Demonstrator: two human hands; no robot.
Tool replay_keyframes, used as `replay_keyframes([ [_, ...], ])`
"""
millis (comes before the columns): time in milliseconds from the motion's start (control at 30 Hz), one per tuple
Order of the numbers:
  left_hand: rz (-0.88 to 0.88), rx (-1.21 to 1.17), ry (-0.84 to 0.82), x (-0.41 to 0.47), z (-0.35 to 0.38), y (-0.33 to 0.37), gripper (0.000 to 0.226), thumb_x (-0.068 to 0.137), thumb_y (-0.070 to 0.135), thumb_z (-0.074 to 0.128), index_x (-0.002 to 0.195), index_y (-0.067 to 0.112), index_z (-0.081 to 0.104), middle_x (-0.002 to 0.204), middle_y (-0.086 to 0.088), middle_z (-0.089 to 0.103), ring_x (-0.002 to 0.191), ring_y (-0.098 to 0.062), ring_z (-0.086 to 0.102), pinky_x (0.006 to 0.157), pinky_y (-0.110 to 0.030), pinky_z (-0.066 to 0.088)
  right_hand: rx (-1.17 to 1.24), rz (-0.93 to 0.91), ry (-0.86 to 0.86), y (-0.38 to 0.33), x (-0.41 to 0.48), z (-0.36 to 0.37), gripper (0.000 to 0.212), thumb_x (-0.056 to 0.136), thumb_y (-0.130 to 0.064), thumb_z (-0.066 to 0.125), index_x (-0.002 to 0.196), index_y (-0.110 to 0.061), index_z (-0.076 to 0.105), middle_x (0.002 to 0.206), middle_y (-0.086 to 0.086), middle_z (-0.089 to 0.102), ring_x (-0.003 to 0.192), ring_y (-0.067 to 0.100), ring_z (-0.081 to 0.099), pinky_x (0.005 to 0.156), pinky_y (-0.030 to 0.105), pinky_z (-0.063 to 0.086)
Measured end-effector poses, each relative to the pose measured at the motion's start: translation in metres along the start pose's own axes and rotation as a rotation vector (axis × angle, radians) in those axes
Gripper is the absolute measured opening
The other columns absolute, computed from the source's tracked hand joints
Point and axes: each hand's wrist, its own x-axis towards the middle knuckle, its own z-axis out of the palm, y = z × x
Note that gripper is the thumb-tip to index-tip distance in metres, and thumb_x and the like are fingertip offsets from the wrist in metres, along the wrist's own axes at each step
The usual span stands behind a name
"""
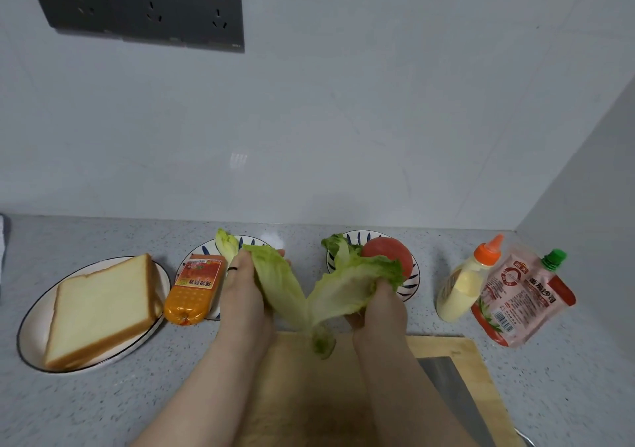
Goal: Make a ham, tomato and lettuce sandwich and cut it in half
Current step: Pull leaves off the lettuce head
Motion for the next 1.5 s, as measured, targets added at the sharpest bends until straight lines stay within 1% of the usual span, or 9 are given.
replay_keyframes([
  [67,-0.045,-0.066,0.005,-0.002,0.000,-0.007,0.058,0.092,0.051,0.034,0.059,0.022,0.073,0.057,0.006,0.069,0.053,-0.004,0.066,0.063,-0.031,0.048,-0.069,-0.020,0.015,0.004,0.005,0.002,0.022,0.092,-0.028,0.044,0.072,-0.025,0.054,0.088,0.004,0.058,0.084,0.025,0.057,0.065,0.037,0.051],
  [200,-0.121,-0.077,0.036,-0.007,-0.001,-0.030,0.042,0.090,0.054,0.031,0.096,0.023,0.058,0.089,0.000,0.066,0.082,-0.014,0.063,0.069,-0.031,0.046,-0.121,-0.041,0.022,0.008,0.008,0.003,0.022,0.093,-0.033,0.043,0.086,-0.018,0.059,0.091,0.003,0.059,0.091,0.026,0.057,0.078,0.041,0.050],
  [400,-0.152,-0.105,0.147,-0.009,0.007,-0.031,0.041,0.082,0.065,0.036,0.077,0.030,0.056,0.081,0.008,0.061,0.078,-0.008,0.059,0.082,-0.034,0.046,-0.312,-0.159,-0.198,0.030,-0.013,0.009,0.051,0.082,-0.042,0.059,0.125,-0.019,0.045,0.109,0.000,0.061,0.103,0.021,0.058,0.094,0.043,0.046],
  [500,-0.173,-0.175,0.024,-0.008,0.007,-0.027,0.050,0.063,0.068,0.049,0.086,0.024,0.059,0.085,0.005,0.062,0.082,-0.010,0.060,0.086,-0.033,0.045,-0.441,-0.217,-0.225,0.039,-0.014,0.008,0.038,0.081,-0.024,0.062,0.115,-0.025,0.044,0.097,-0.007,0.058,0.090,0.017,0.056,0.082,0.034,0.044],
  [700,-0.010,0.384,-0.004,-0.014,-0.005,-0.037,0.017,0.081,0.001,0.059,0.096,0.008,0.054,0.080,-0.006,0.058,0.069,-0.014,0.056,0.056,-0.023,0.042,-0.325,-0.155,-0.072,0.033,-0.002,0.007,0.031,0.083,-0.005,0.046,0.113,-0.013,0.054,0.094,0.008,0.061,0.080,0.024,0.055,0.066,0.030,0.043],
  [933,0.134,0.554,0.173,0.000,-0.016,-0.018,0.014,0.083,0.015,0.062,0.091,0.010,0.051,0.074,0.004,0.055,0.068,-0.010,0.052,0.055,-0.022,0.037,-0.330,-0.246,0.173,0.009,0.016,-0.006,0.027,0.085,-0.001,0.045,0.112,-0.005,0.052,0.087,0.003,0.056,0.078,0.022,0.053,0.069,0.030,0.042],
  [1067,0.239,0.619,0.111,0.035,-0.025,-0.004,0.037,0.079,0.008,0.067,0.108,0.013,0.044,0.080,0.004,0.057,0.071,-0.006,0.056,0.058,-0.017,0.040,-0.504,-0.312,0.066,-0.002,0.032,-0.013,0.036,0.084,0.000,0.047,0.119,-0.006,0.042,0.100,0.007,0.054,0.092,0.026,0.053,0.079,0.035,0.043],
  [1233,0.169,0.818,0.156,0.086,-0.024,-0.006,0.040,0.076,0.013,0.071,0.095,0.009,0.036,0.082,-0.003,0.050,0.082,-0.023,0.051,0.069,-0.028,0.038,-0.674,-0.307,0.013,-0.008,0.045,-0.016,0.005,0.087,-0.004,0.045,0.089,-0.004,0.049,0.078,0.007,0.050,0.067,0.019,0.045,0.057,0.028,0.035],
  [1500,0.116,1.007,0.177,0.128,-0.027,-0.020,0.042,0.078,0.019,0.069,0.108,0.002,0.046,0.095,-0.012,0.057,0.093,-0.031,0.056,0.074,-0.031,0.039,-0.704,-0.250,0.074,-0.002,0.072,-0.006,0.023,0.086,-0.009,0.047,0.063,-0.012,0.046,0.059,0.000,0.041,0.053,0.013,0.035,0.049,0.025,0.026],
])
